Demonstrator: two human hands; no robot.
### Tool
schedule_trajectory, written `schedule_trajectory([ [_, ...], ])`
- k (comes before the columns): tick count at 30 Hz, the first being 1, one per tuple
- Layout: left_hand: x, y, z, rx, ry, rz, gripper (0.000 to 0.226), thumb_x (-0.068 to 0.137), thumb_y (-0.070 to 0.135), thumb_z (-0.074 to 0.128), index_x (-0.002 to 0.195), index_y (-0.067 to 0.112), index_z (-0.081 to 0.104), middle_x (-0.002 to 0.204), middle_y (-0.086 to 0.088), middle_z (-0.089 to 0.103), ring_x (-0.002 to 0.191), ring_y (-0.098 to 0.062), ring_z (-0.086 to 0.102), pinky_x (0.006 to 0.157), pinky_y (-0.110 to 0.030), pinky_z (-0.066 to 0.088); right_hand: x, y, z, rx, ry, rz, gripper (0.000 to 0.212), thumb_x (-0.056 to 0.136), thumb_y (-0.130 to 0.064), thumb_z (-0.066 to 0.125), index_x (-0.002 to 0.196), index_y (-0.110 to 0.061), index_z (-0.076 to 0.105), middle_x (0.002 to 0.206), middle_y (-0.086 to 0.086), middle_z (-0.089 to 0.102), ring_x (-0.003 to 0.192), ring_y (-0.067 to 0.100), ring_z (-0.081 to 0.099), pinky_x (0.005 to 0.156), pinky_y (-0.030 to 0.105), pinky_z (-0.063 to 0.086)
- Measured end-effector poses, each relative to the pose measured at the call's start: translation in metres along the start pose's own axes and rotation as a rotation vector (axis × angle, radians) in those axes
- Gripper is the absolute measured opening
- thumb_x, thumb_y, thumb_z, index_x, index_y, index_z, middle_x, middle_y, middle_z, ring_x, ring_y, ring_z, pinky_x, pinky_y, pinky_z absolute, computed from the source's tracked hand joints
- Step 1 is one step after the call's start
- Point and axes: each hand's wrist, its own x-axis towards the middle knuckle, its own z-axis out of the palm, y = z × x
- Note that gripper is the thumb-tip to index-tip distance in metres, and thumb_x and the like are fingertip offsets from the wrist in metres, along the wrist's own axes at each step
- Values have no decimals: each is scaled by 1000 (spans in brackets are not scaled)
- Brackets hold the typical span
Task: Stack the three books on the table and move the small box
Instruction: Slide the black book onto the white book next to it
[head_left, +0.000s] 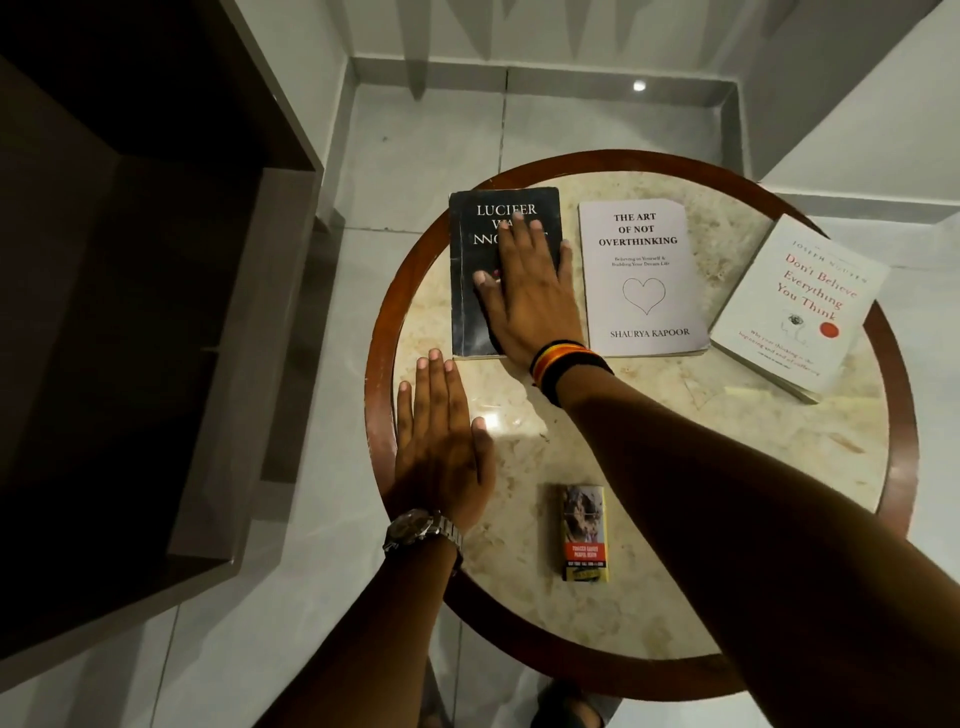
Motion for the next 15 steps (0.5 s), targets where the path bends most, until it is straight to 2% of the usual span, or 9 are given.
schedule_trajectory([
  [3,-2,1,-2,-5,27,6,71,103,47,15,163,10,25,172,-10,22,160,-29,20,132,-48,15,-16,28,-24,87,112,166,72,105,-55,32,162,-14,24,171,11,19,159,29,14,126,49,-1],
  [7,-4,2,-1,1,69,5,68,101,39,30,162,8,27,171,-11,23,160,-29,20,131,-48,16,-39,75,-50,87,85,525,79,100,-54,50,161,-10,23,169,14,22,155,34,23,127,51,19],
  [12,-3,3,1,13,88,0,67,103,38,22,162,7,27,171,-13,24,159,-30,21,130,-50,20,-32,92,-71,41,-6,677,88,83,-61,72,146,-7,41,148,17,46,138,37,42,115,49,39],
  [15,-3,3,1,21,88,3,67,103,40,19,162,7,26,171,-13,23,160,-31,20,130,-51,21,-19,89,-85,42,-62,738,90,75,-61,80,141,-10,45,142,15,48,134,35,45,110,50,42],
])
